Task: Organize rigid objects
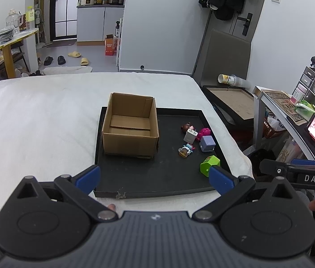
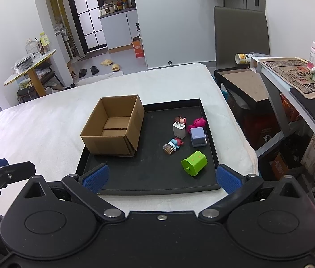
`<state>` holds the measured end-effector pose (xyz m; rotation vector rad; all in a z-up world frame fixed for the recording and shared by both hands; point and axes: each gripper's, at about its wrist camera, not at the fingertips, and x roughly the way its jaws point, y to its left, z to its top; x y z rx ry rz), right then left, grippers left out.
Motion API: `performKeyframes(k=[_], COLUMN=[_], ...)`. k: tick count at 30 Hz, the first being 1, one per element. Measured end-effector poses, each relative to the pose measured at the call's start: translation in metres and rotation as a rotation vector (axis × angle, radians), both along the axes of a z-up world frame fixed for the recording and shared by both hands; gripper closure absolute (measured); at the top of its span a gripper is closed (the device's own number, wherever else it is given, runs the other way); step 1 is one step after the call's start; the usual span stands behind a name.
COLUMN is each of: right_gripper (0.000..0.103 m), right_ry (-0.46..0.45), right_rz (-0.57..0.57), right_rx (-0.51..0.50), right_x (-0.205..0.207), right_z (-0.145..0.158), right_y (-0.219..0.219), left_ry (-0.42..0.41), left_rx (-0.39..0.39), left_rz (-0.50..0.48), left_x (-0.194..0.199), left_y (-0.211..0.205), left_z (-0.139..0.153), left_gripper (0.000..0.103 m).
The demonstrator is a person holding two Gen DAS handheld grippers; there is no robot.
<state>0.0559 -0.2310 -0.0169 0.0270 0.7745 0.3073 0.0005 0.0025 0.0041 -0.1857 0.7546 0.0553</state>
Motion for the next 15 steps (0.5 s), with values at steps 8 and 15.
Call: performKeyframes(k=[8, 15], right_gripper=[0.0, 0.0], right_ry=[-0.011, 0.014], right_rz=[-0.001, -0.013], right_rx=[-0.013, 0.012], right_x=[-0.0021, 0.0002], right_z=[0.0014, 0.0007], right_y=[0.0014, -0.0022], left_ry=[0.0, 0.0], left_rx=[-0.004, -0.002], left_rz=[0.004, 0.007], left_x=[-0.0006, -0.0008], left_y=[0.0027, 0.0026], left_z=[-0.0004, -0.0005], left_gripper=[0.0, 0.0])
